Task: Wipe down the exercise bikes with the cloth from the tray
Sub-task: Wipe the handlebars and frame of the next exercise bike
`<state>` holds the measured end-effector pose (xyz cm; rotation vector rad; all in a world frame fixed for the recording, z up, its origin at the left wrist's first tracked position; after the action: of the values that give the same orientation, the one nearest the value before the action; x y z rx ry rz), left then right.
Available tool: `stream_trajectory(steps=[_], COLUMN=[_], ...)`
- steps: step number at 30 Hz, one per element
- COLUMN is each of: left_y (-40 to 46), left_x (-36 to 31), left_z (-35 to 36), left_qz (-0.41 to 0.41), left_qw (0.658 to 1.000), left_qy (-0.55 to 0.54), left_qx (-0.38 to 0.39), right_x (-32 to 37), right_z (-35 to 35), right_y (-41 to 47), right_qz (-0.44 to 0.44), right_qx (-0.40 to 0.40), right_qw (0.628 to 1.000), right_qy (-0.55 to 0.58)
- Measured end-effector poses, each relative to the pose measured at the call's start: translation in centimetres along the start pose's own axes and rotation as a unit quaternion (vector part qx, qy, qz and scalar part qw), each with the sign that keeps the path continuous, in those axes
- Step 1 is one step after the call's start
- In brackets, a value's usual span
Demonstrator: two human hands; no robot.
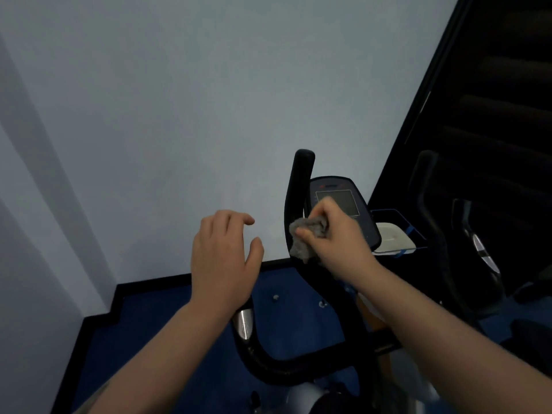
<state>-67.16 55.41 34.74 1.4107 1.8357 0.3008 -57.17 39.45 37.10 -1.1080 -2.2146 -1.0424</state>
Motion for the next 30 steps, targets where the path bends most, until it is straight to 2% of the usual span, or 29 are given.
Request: stream_trajectory(steps=[3,4,8,12,15,16,19,23,26,30], left_y=[0.1,0.2,0.4,0.3,0.4,0.5,0.5,0.5,0.5,0.6], left_x=[0.0,0.0,0.0,-0.1,-0.1,-0.1,0.0,-0.1,0.0,0.0], left_z=[-0.1,-0.1,0.0,-0.1,-0.2,-0.3,-0.2,-0.1,-0.2,-0.2], left_qz=[0.004,0.002,-0.002,0.005,0.014,0.012,0.009,0.009,0.014,0.013], left_qw=[1.0,1.0,1.0,1.0,1.0,1.0,1.0,1.0,1.0,1.0], left_qy=[0.006,0.008,0.005,0.007,0.007,0.007,0.003,0.002,0.005,0.006], left_qx=[0.001,0.001,0.007,0.003,-0.004,-0.007,-0.005,0.007,0.01,0.009], right_x=[3.4,4.5,4.4,1.4,3.7,4.7,5.2,2.5,1.1,1.2], right_z=[-3.6,-4.2,-2.1,-1.5,-3.6,-3.6,-2.7,-3.1,-2.7,-0.6], right_y=[3.4,4.7,5.7,3.7,6.2,7.3,9.3,7.1,6.3,6.0], right_qz=[-0.089,-0.109,-0.104,-0.071,-0.109,-0.114,-0.084,-0.03,0.028,0.055], right_qx=[-0.123,-0.141,-0.132,-0.05,-0.106,-0.094,-0.036,-0.042,-0.078,-0.152], right_qw=[0.986,0.98,0.984,0.995,0.984,0.986,0.995,0.988,0.958,0.942], right_qy=[0.071,0.085,0.066,0.047,0.089,0.078,0.038,0.145,0.274,0.295])
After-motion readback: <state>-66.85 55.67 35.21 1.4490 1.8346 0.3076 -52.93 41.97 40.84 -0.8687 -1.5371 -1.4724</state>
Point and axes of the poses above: each hand's wrist, its own y-axis towards the middle knuckle, its own z-axis out of the palm, x = y × z, the point moved 6 cm from there along y, towards the middle knuckle, and after that the axes turned 3 degrees about y, right-handed, at the moved point
